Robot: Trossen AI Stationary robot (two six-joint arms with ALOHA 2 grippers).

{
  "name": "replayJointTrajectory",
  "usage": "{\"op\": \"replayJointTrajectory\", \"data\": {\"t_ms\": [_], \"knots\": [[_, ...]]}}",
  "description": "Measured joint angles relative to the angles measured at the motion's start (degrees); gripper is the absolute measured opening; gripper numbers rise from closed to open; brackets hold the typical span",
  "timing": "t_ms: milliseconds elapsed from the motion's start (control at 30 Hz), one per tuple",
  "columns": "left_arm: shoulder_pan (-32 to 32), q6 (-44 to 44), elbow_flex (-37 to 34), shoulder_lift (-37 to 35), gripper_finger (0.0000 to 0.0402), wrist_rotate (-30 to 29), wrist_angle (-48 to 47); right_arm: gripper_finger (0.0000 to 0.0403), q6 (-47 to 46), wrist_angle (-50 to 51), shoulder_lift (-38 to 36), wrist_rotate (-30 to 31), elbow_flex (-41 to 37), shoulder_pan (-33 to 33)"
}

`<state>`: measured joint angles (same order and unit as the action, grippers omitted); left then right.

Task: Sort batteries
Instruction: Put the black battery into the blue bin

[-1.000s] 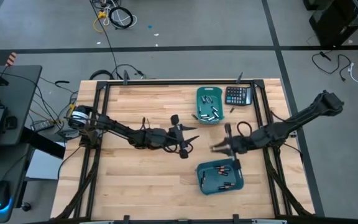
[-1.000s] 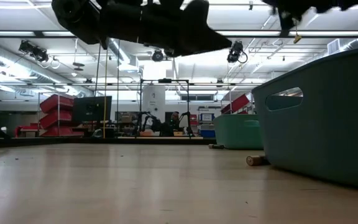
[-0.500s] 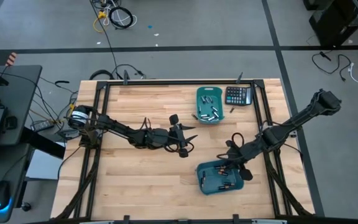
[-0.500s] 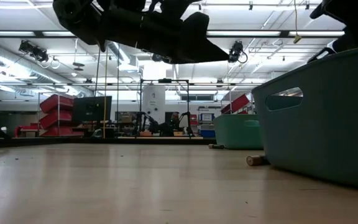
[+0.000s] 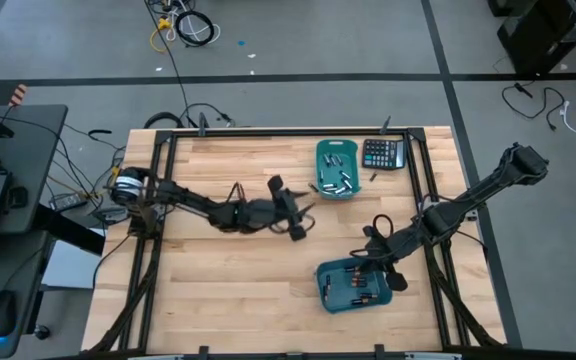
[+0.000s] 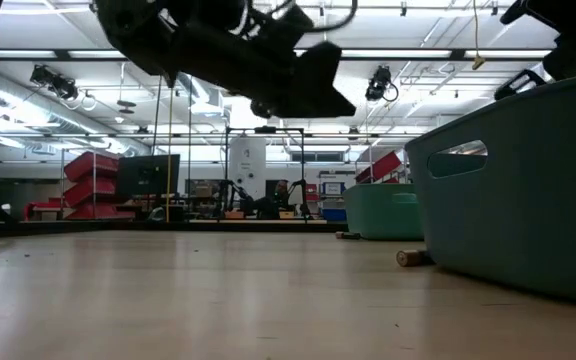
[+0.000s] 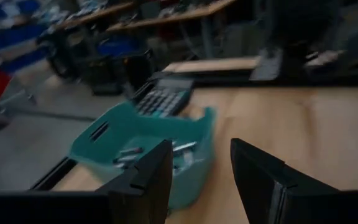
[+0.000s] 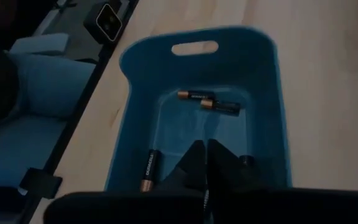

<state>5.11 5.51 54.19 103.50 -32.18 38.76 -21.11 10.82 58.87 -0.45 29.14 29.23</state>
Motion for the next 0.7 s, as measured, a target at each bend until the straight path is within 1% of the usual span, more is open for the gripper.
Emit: {"op": "replayJointTrajectory", "data": {"t_ms": [33, 67, 100, 133, 200, 233, 267, 300, 400, 500, 567, 633, 700], "knots": [[-1.0, -0.2, 0.5, 0.0, 0.0163, 0.2, -1.8, 0.0001, 0.4, 0.4, 0.0, 0.4, 0.6, 0.0], [-2.2, -0.1, 1.2, 0.0, 0.0162, 1.8, -4.8, 0.0001, 0.9, 0.6, 0.0, 0.5, 1.3, 0.0], [-3.6, 0.4, 2.1, 0.0, 0.0161, 5.6, -8.5, 0.0001, 1.3, 1.1, 0.0, 0.5, 1.9, 0.0], [-5.3, 1.3, 3.0, 0.0, 0.0159, 10.9, -12.9, 0.0003, 1.6, 1.9, 0.0, 0.6, 2.7, 0.0], [-9.0, 2.8, 5.1, 0.0, 0.0155, 24.8, -21.6, 0.0003, 1.7, 3.6, 0.0, 0.6, 4.2, 0.0], [-10.8, 3.0, 6.2, 0.0, 0.0153, 30.5, -24.8, 0.0003, 1.7, 4.4, 0.0, 0.6, 4.9, 0.0], [-12.5, 3.3, 7.0, 0.0, 0.0151, 33.8, -27.1, 0.0002, 1.7, 5.1, 0.0, 0.3, 5.5, 0.2], [-14.0, 4.1, 7.6, 0.0, 0.0149, 35.4, -28.9, 0.0001, 1.7, 5.6, 0.0, -0.1, 6.0, 0.4], [-17.7, 8.4, 8.0, 0.0, 0.0146, 34.7, -31.2, 0.0001, 1.6, 5.9, 0.0, -0.7, 6.5, 1.3], [-20.6, 9.5, 8.2, 0.6, 0.0145, 34.8, -29.2, 0.0001, 1.6, 6.2, 0.0, -0.7, 6.5, 1.8], [-21.9, 5.4, 8.1, 1.5, 0.0145, 33.4, -27.9, 0.0, 1.6, 6.1, 0.0, -0.7, 6.5, 1.8], [-22.5, -0.9, 8.1, 3.1, 0.0145, 31.9, -23.2, 0.0001, 1.6, 6.1, 0.0, -0.7, 6.5, 1.8], [-22.7, -6.4, 8.1, 4.2, 0.0145, 29.4, -20.6, 0.0002, 1.6, 6.4, 0.0, -0.5, 6.5, 1.8]]}}
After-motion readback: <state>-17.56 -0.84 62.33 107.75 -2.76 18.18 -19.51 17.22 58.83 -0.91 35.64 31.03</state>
